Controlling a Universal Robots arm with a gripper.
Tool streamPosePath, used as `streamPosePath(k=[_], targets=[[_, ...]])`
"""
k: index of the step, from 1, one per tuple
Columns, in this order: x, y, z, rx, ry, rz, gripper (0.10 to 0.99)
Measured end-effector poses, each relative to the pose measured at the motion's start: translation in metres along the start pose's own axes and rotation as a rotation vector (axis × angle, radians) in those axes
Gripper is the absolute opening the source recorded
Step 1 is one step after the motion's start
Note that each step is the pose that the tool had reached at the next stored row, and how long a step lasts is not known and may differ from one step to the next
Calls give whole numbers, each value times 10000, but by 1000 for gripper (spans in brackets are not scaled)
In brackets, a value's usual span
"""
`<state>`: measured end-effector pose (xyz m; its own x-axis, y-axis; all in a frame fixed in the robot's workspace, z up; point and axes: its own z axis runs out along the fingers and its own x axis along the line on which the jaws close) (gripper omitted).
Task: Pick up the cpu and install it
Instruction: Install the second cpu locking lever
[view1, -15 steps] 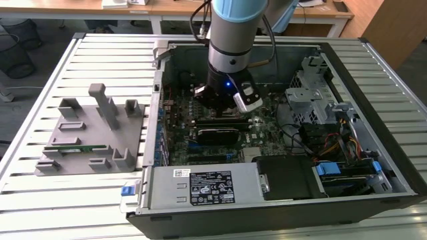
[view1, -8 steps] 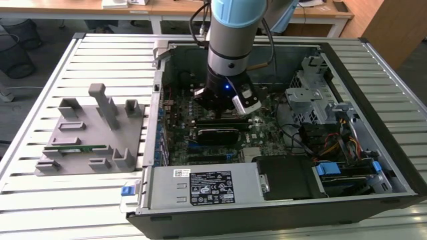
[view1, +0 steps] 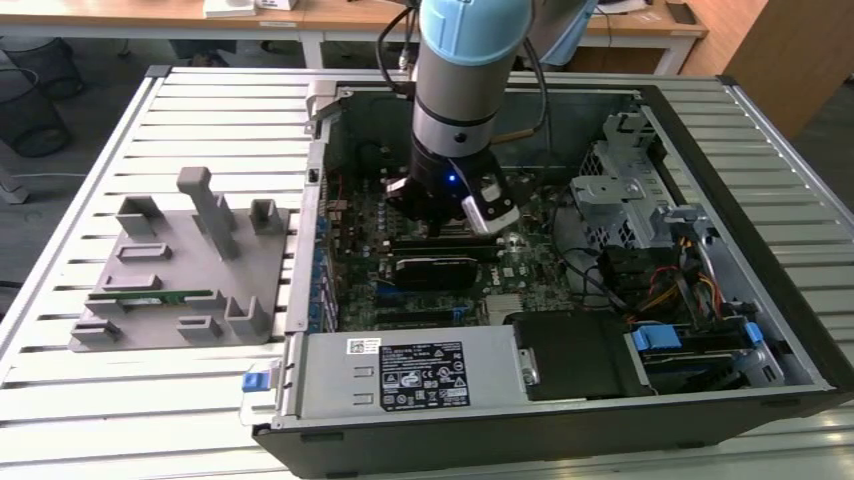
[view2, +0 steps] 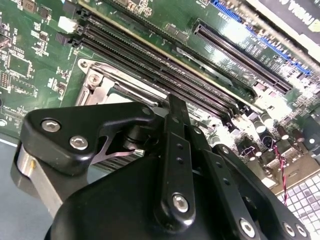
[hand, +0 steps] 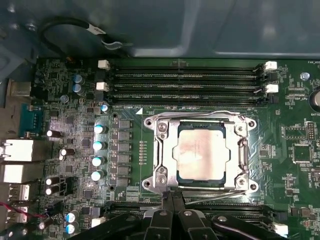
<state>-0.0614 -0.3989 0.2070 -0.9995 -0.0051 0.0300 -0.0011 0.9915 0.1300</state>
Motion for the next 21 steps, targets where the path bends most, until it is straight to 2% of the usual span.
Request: streamPosePath(k=[3,6,10,17,21], targets=[[5,-28,1,-88,1,-1,106],[6,-72,-5,-297,1,-8,106],[16,-106,-5,-461,-1,-11,106],[75,-116,20,-530,29,-198,106],[77,-123,28,-596,31,-216,106]])
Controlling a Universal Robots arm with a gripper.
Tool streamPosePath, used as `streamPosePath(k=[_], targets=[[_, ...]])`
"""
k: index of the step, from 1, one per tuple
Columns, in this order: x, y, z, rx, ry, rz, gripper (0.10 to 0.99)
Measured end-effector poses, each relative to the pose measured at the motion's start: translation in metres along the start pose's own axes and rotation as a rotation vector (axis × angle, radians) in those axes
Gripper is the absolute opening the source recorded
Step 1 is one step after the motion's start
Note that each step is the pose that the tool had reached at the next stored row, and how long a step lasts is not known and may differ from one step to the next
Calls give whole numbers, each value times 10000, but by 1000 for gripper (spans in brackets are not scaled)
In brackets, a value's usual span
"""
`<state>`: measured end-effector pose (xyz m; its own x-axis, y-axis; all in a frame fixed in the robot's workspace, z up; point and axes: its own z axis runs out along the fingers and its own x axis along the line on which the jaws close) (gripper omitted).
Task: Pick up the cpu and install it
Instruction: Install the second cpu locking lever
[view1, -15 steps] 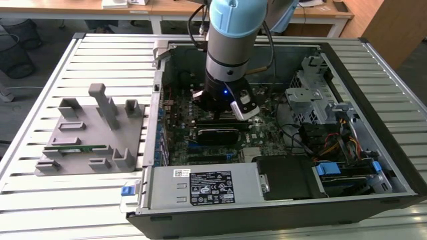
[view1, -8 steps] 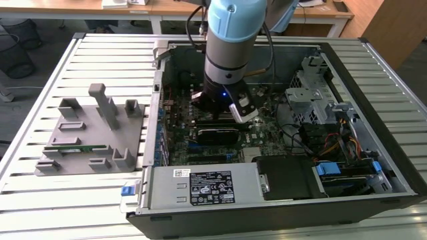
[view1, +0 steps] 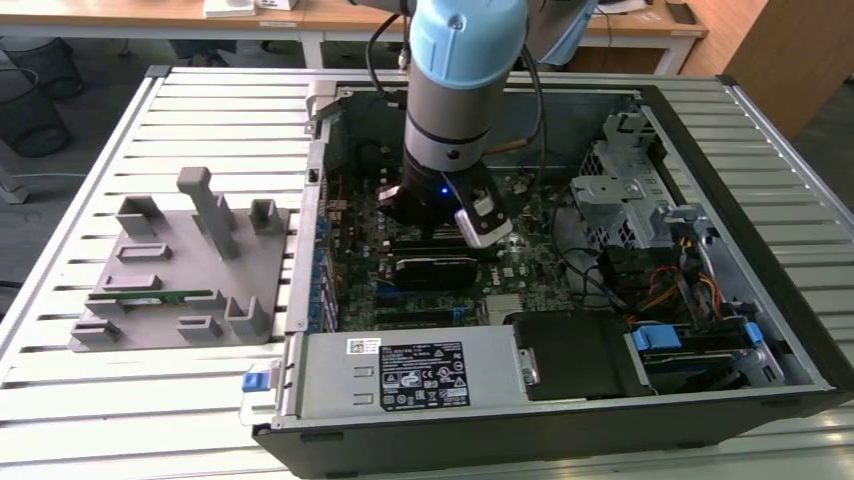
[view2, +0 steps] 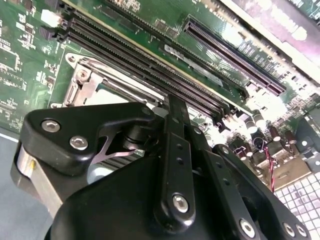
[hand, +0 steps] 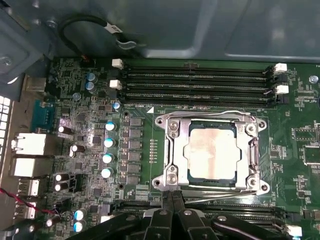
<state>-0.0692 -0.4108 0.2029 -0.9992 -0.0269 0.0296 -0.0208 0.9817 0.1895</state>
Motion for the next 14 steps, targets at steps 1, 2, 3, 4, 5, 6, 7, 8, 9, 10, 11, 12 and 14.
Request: streamPosePath(k=[1,2,3,4,5,6,7,8,9,10,11,12,14], targets=[[0,0,5,-26,-1,0,106],[-1,-2,11,-63,-1,-2,106],[-1,-3,17,-116,-2,-5,106],[-1,-4,22,-180,-4,-7,106],[0,-5,24,-245,-5,-9,106],[1,-6,28,-302,-7,-10,106],[2,-11,31,-336,-8,-12,106],[4,-18,33,-352,-8,-13,106],[5,-25,34,-361,-9,-14,106],[6,-32,34,-366,-9,-14,106],[7,-43,32,-371,-9,-14,106],[9,-54,30,-377,-9,-15,106],[11,-73,26,-393,-8,-16,106]])
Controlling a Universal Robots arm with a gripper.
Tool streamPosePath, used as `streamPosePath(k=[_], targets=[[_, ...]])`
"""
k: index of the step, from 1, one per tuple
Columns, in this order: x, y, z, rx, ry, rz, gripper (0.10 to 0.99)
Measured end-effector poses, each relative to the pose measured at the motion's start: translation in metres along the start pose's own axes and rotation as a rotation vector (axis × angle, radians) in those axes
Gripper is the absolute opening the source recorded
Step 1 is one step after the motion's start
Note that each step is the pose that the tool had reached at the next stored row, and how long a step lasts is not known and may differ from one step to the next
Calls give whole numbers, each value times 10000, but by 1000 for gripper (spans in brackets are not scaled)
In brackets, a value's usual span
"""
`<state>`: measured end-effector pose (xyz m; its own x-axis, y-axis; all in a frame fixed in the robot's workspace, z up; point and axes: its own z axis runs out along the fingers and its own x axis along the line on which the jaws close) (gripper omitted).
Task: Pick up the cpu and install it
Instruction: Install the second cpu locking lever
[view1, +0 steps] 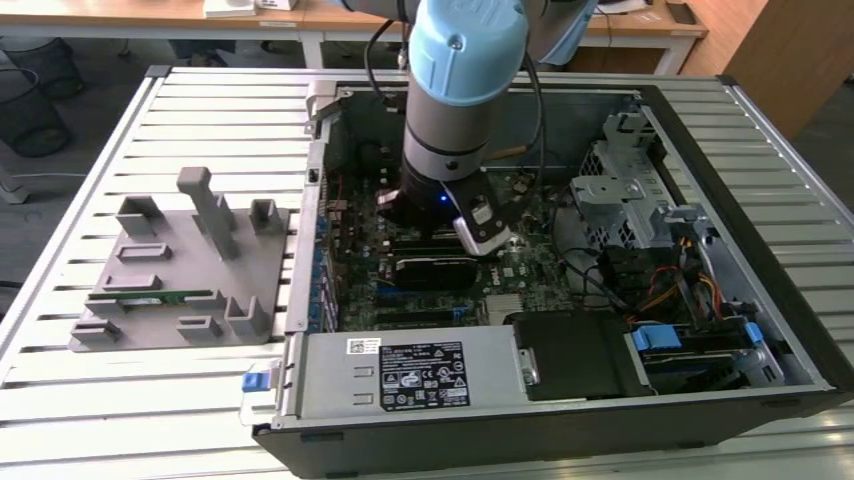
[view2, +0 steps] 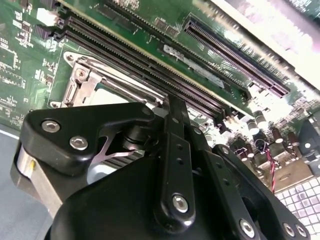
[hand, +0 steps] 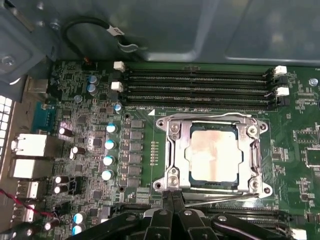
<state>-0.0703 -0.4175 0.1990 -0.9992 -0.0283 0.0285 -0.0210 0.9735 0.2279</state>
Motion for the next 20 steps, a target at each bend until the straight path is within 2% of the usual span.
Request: streamPosePath(k=[3,7,14,20], targets=[[10,-24,-5,-65,-2,-2,106],[34,-40,-4,-214,-5,-17,106],[50,-49,36,-623,-17,-37,106],[70,-56,69,-878,-34,-53,106]])
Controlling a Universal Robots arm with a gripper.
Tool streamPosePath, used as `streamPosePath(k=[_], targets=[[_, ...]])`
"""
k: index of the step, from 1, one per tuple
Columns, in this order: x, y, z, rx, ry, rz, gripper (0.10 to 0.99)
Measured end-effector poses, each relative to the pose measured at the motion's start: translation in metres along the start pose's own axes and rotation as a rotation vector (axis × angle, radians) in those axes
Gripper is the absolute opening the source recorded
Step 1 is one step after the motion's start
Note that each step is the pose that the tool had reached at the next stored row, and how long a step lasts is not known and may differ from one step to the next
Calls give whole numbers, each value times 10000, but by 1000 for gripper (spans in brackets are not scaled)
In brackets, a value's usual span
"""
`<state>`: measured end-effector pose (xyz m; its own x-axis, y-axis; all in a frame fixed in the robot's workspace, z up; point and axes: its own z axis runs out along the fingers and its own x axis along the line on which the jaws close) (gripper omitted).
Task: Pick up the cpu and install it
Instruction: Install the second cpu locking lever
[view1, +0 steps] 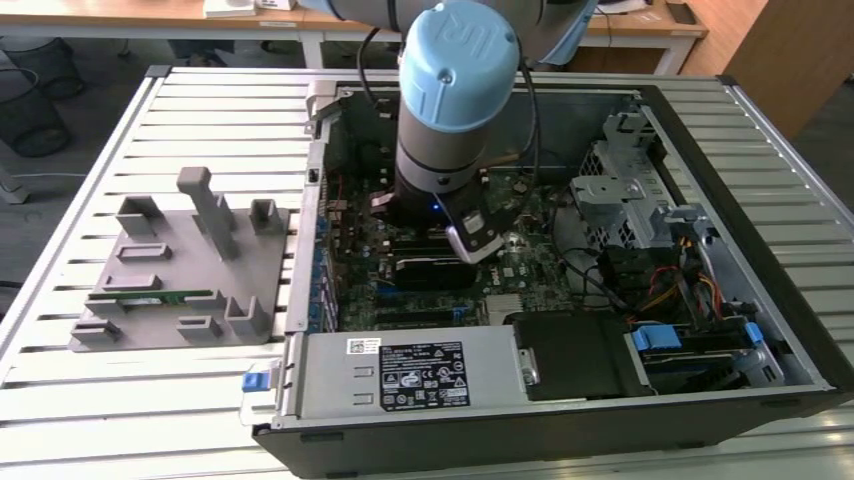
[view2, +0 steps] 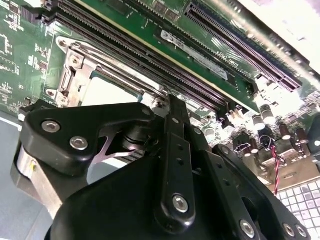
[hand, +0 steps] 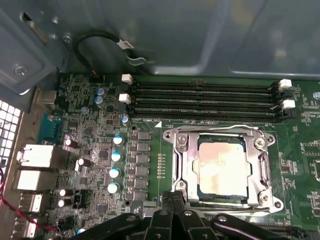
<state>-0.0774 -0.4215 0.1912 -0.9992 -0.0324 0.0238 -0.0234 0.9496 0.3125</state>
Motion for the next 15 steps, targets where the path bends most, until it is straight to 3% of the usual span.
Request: streamPosePath(k=[8,15], targets=[[24,-6,24,-218,-13,-16,106],[27,-9,31,-219,-11,-14,106]])
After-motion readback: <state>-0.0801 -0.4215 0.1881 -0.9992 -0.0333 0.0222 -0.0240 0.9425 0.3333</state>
